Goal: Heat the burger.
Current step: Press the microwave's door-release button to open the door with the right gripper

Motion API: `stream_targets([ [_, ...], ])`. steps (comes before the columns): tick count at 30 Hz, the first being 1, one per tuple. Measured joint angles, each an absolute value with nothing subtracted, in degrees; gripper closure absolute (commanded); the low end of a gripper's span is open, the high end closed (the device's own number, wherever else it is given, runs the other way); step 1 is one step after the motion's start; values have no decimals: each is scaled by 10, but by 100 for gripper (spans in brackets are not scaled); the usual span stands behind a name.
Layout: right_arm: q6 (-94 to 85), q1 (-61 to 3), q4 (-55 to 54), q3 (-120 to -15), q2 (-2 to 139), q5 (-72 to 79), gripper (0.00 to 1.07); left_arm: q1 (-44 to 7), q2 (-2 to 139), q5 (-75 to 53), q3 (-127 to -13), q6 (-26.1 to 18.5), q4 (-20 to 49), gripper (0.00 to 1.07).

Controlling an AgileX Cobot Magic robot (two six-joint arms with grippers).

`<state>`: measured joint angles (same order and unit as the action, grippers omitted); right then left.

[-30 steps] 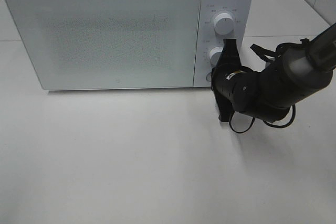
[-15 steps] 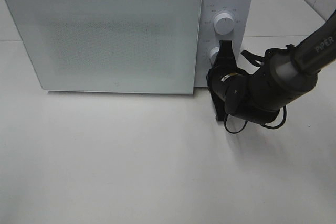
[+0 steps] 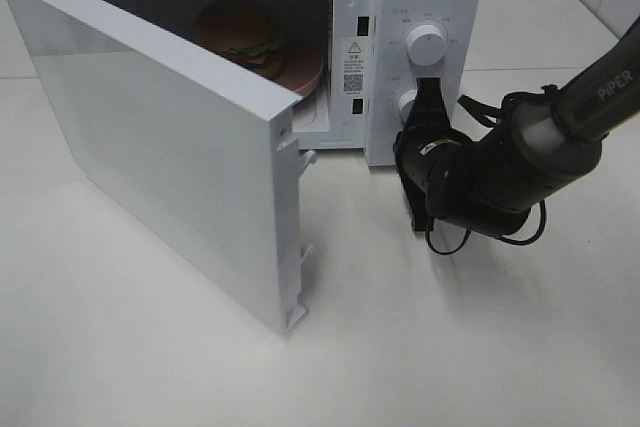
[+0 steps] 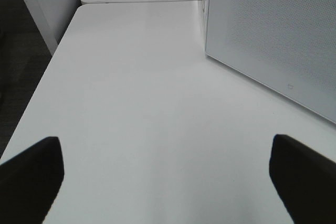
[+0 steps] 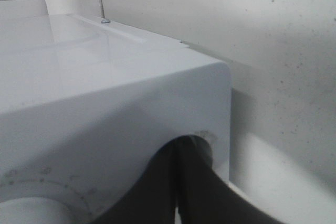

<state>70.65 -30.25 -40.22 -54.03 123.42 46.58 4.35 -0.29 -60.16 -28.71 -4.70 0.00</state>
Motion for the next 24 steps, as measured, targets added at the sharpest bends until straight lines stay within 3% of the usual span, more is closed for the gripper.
stream_targets([
  [24, 706, -312, -398, -529, 1231, 485, 107, 44, -3, -602, -287, -47, 0, 7],
])
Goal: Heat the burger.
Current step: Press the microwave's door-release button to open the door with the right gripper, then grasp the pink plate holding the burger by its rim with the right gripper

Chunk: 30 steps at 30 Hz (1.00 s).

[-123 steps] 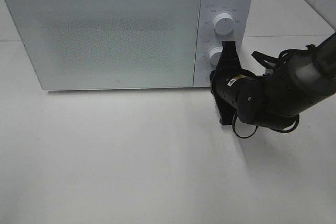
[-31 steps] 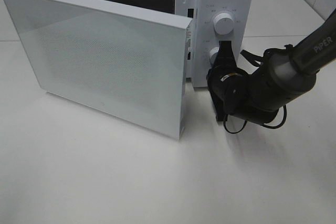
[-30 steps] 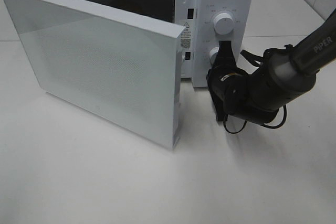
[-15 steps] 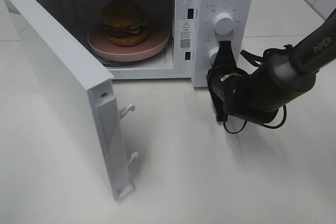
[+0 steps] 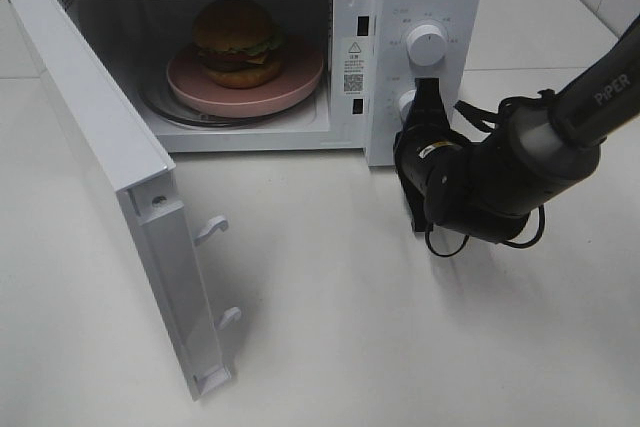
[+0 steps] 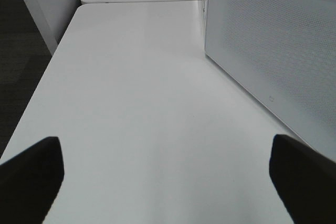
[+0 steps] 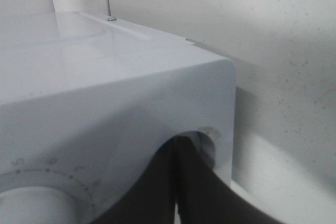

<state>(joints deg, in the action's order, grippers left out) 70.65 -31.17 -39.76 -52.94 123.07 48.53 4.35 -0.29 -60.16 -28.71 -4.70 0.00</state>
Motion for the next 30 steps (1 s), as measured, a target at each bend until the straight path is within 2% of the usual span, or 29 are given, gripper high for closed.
stream_targets([
  [13, 719, -312, -358, -472, 1167, 478, 107, 44, -3, -602, -287, -47, 0, 7],
  [21, 716, -312, -316, -416, 1122, 410, 107, 44, -3, -602, -287, -47, 0, 7],
  [30, 587, -312, -260, -376, 1032, 312, 106, 44, -3, -602, -287, -47, 0, 7],
])
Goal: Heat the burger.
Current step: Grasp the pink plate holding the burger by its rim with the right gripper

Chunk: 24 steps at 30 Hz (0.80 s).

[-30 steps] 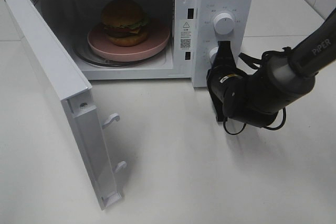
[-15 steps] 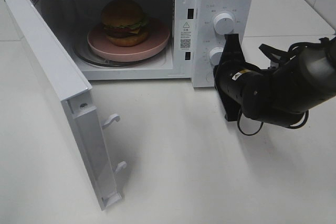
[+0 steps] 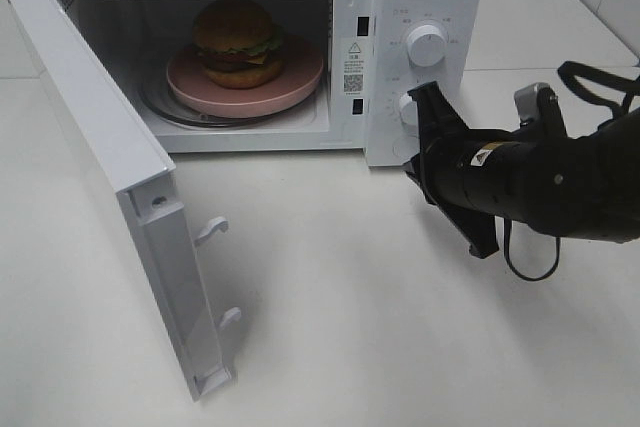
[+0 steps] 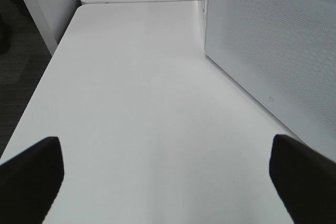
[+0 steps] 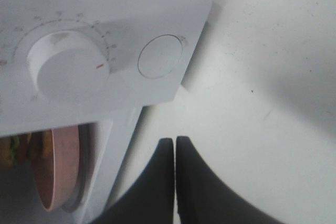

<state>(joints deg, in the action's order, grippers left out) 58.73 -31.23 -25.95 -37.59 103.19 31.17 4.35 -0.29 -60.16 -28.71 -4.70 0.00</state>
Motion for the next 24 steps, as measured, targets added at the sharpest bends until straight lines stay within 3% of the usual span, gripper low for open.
stream_targets([
  [24, 29, -312, -207, -385, 869, -77, 100, 44, -3, -602, -287, -47, 0, 7],
])
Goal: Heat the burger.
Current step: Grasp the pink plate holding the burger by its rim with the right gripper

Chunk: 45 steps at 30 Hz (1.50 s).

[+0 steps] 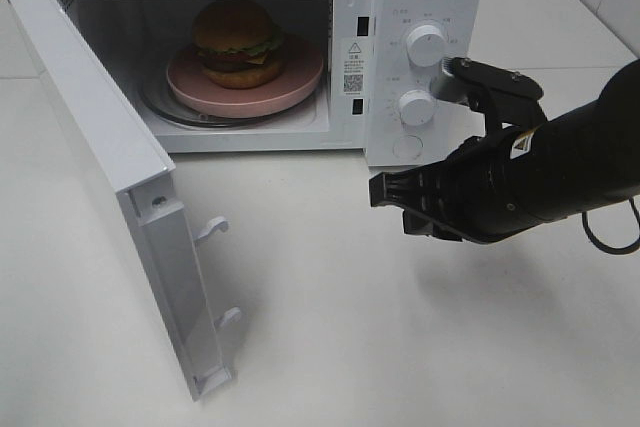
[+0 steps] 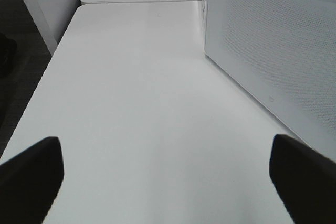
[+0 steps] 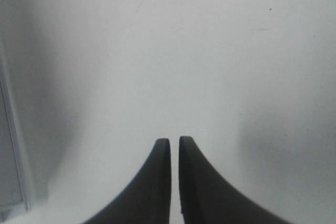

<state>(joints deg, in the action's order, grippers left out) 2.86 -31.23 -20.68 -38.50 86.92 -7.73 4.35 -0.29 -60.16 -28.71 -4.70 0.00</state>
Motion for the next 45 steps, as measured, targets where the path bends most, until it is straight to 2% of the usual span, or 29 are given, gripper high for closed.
stream_targets([
  [9, -117, -312, -172, -441, 864, -234, 98, 44, -3, -602, -287, -47, 0, 7],
  [16, -248, -312, -73, -494, 864, -331, 97, 44, -3, -602, -287, -47, 0, 7],
  [30, -543, -312, 53, -512, 864, -317, 95, 44, -3, -602, -287, -47, 0, 7],
  [41, -701, -312, 77, -512, 864, -300, 93, 44, -3, -602, -287, -47, 0, 7],
  [45, -713, -312, 77, -512, 864, -297, 82, 44, -3, -602, -287, -47, 0, 7],
])
